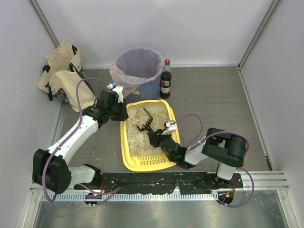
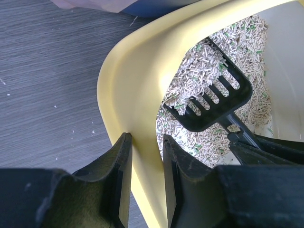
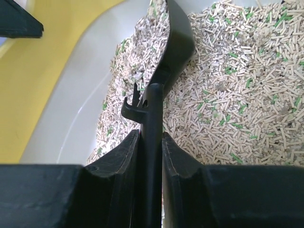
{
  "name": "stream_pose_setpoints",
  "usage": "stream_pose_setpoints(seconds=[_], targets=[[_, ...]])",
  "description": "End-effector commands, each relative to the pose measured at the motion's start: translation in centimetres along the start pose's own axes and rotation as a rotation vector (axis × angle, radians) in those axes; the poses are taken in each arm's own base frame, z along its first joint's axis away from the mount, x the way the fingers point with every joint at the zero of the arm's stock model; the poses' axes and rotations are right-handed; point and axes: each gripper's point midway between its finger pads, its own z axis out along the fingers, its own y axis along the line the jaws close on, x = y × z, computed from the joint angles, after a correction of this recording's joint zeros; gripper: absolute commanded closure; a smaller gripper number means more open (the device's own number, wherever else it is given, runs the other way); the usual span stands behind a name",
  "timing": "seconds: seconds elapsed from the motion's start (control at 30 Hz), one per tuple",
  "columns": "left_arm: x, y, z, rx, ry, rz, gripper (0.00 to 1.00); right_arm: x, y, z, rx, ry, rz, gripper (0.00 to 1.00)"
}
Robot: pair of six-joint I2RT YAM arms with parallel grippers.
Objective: Clean the litter box
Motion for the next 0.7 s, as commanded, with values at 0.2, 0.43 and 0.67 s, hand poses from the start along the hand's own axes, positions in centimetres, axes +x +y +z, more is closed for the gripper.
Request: stream_pose_setpoints(seconds=[0.2,0.43,0.67], targets=[[-0.2,-2.4,-1.0,0.113,0.010,0.019,0.69,-0.2,-2.1,1.6,0.079,-0.056,0.083,0.99],[-0.1,-2.5,-1.0,0.114,0.010,0.021,0.69,1.6,-2.9,2.0,0.138,0.095,0.275,0.98],[-0.3,-2.5,-1.1,0.116,0.004,0.020,0.69,1.6,-2.4,1.0,0.121,0.163,0.496,0.99]])
